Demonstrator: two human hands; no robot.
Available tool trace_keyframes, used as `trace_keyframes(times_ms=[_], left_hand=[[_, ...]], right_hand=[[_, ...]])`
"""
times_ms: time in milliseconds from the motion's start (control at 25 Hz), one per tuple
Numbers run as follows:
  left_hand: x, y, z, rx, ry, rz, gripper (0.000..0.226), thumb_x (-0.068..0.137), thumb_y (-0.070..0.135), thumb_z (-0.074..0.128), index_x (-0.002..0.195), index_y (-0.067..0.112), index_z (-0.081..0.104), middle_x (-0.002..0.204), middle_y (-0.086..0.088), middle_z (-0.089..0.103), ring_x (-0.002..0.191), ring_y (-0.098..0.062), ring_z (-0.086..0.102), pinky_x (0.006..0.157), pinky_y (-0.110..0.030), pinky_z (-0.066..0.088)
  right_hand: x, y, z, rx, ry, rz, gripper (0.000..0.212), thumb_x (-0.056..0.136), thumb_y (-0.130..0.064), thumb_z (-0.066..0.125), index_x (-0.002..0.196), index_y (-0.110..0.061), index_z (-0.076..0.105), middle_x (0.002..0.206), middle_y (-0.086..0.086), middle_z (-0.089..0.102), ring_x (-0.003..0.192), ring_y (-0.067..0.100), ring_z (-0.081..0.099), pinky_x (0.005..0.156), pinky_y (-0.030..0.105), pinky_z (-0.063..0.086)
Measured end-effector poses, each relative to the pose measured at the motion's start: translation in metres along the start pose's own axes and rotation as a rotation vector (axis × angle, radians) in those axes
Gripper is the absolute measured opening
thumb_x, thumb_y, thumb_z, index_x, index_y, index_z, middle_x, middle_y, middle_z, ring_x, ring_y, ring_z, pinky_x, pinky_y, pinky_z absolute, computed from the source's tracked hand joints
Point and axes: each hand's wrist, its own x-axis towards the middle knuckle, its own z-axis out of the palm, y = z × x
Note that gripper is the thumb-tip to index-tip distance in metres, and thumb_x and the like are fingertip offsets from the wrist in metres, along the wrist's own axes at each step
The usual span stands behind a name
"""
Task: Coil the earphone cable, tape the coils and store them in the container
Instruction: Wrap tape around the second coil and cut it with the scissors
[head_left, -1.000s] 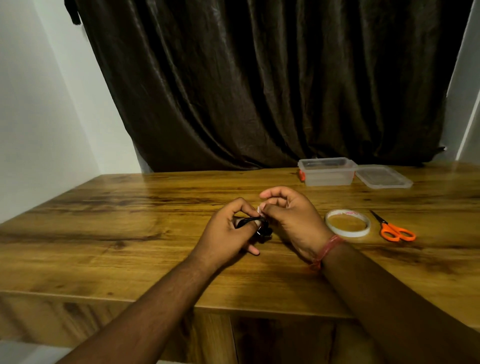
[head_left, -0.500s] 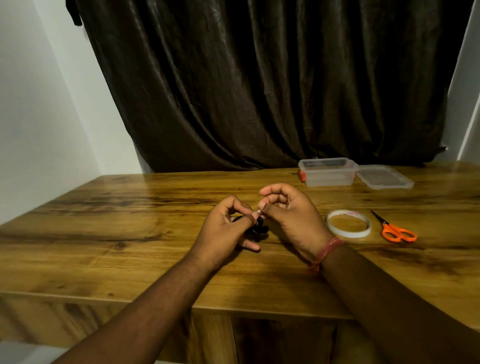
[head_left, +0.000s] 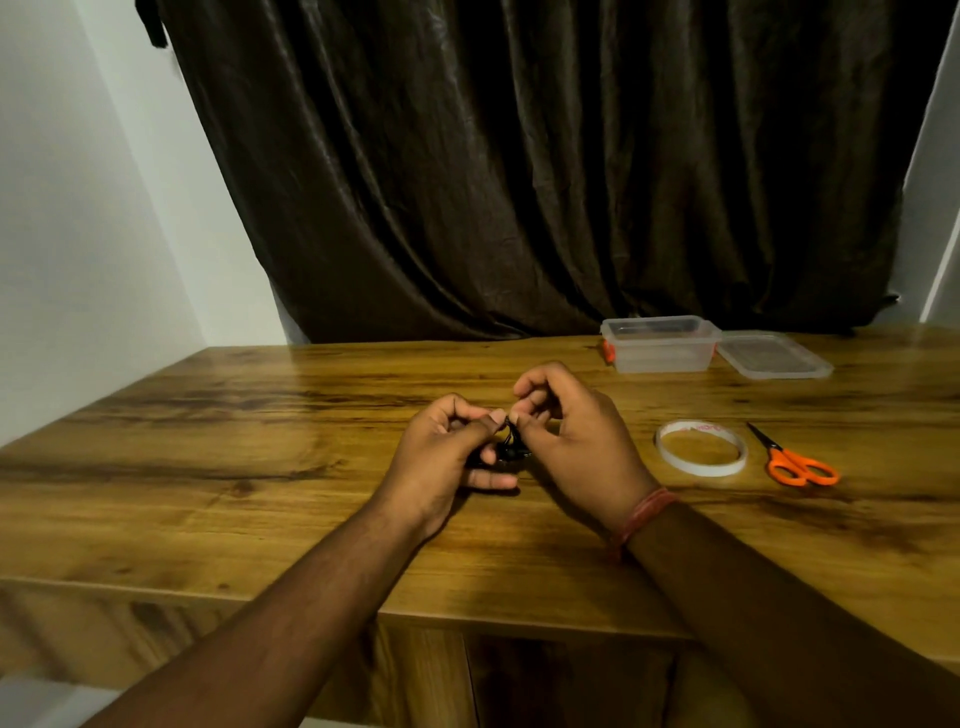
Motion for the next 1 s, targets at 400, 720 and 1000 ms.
trace_keyframes(times_ms=[400,720,1000], left_hand=[[0.006,0.002,0.000,-0.124,0.120,-0.133,0.018,0.093,0.002,0.059,0.078,0.010,0.055,0.063,-0.003,0.064,0.044,-0.003,0.050,0.041,-0.028,0.055],[0.001,0.008,0.001,-0.142,0.104,-0.124,0.015,0.090,0.009,0.067,0.082,0.011,0.054,0.070,-0.006,0.064,0.045,-0.004,0.050,0.041,-0.028,0.055],[-0.004,0.005,0.005,0.007,-0.001,-0.087,0.011,0.093,0.006,0.062,0.092,0.011,0.052,0.059,0.000,0.061,0.049,-0.008,0.053,0.044,-0.036,0.059]], right_hand=[[-0.001,-0.004,0.009,-0.654,-0.134,-0.377,0.025,0.087,-0.012,0.059,0.109,-0.022,0.054,0.098,-0.004,0.063,0.092,0.017,0.053,0.069,0.033,0.047],[-0.002,0.001,0.007,-0.347,-0.032,-0.158,0.025,0.090,-0.018,0.065,0.114,-0.020,0.057,0.107,-0.007,0.059,0.100,0.006,0.054,0.083,0.021,0.046],[-0.003,0.005,0.002,-0.128,-0.103,0.047,0.013,0.087,-0.012,0.067,0.094,-0.022,0.062,0.085,-0.010,0.059,0.078,0.004,0.056,0.064,0.014,0.046]])
